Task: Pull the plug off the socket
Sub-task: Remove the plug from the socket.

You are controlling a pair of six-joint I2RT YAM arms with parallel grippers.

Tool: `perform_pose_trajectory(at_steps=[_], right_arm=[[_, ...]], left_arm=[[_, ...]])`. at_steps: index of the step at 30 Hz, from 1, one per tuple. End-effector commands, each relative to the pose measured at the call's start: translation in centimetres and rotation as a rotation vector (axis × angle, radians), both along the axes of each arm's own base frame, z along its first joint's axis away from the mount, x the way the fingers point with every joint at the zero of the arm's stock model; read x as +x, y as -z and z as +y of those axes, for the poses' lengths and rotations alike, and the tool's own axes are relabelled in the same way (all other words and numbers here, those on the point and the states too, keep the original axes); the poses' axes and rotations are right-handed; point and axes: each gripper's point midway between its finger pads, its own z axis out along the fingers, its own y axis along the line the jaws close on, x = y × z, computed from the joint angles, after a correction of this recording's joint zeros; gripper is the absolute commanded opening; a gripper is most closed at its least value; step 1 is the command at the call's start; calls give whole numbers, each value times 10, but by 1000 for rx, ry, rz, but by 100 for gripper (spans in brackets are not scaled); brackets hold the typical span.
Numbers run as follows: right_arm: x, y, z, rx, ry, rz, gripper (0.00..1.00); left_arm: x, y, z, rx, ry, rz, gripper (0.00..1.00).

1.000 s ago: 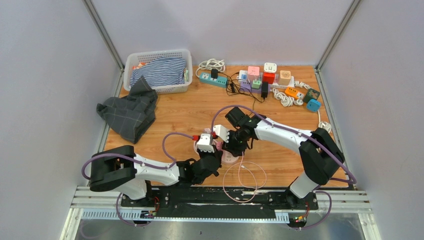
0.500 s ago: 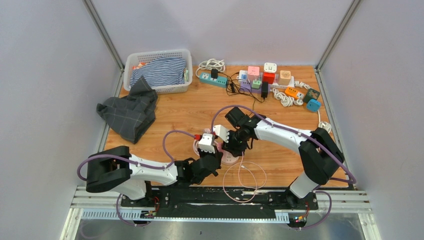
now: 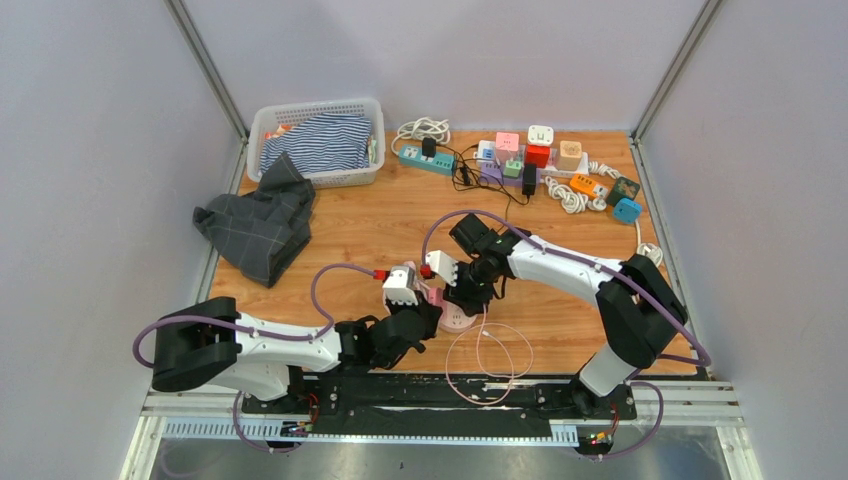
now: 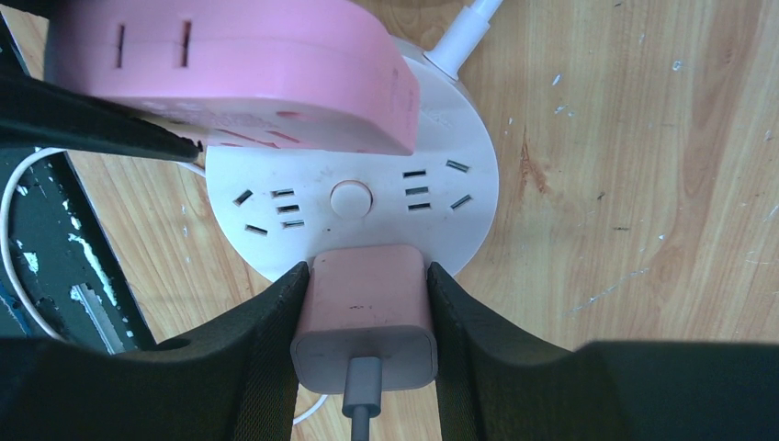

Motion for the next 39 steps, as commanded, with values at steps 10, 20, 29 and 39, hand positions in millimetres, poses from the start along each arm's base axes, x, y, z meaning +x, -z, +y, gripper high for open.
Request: perform_pose_trajectory(at_steps=[10, 20, 29, 39], right_arm=[[23, 32, -20, -126, 52, -60, 2], [22, 36, -21, -144, 44, -61, 2], [17, 45, -17, -181, 12, -83, 1], [18, 39, -15, -174, 3, -93, 8]], left_arm=[[-37, -12, -57, -59, 216, 103, 0], [-37, -53, -38, -223, 164, 95, 0], [-30, -13, -51, -82, 146, 105, 0], [-30, -20, -25, -41, 173, 30, 0]])
